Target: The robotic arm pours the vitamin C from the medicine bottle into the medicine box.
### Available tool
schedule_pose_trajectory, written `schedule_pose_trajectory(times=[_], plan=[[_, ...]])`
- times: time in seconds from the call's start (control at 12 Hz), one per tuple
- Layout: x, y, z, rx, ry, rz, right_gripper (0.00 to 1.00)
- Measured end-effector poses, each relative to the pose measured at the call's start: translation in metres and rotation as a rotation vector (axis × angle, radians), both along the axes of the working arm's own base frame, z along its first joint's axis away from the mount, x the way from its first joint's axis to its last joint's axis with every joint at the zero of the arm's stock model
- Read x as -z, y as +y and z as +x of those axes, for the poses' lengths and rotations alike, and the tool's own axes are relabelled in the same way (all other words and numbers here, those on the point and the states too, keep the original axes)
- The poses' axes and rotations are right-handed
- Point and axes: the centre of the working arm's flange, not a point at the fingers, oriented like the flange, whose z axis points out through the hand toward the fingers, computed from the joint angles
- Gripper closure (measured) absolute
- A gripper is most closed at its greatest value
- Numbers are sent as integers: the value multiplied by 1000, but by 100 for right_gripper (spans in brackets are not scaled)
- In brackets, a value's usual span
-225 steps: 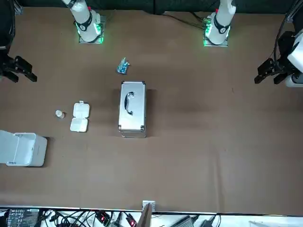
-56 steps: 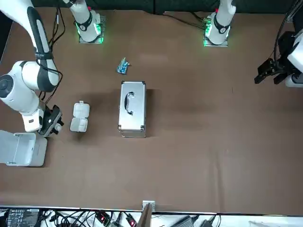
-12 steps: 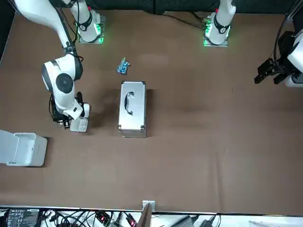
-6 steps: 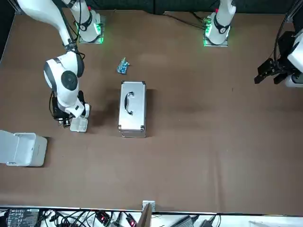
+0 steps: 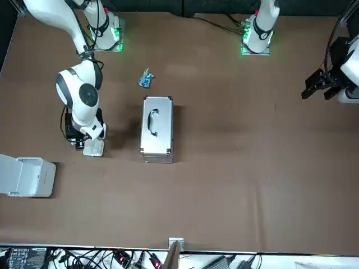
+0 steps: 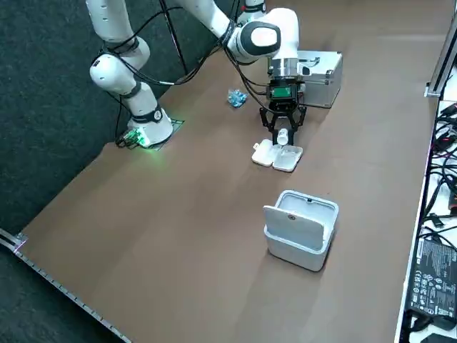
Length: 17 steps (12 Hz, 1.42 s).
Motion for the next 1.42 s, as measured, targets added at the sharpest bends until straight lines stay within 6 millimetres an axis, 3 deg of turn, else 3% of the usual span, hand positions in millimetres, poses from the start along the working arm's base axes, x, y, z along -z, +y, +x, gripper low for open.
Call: schedule_pose_trajectory(times=[1.0,1.42], plan=[[9,8,-1,5,-46,-111,56],[6,-4,3,95,-55,-64,56]])
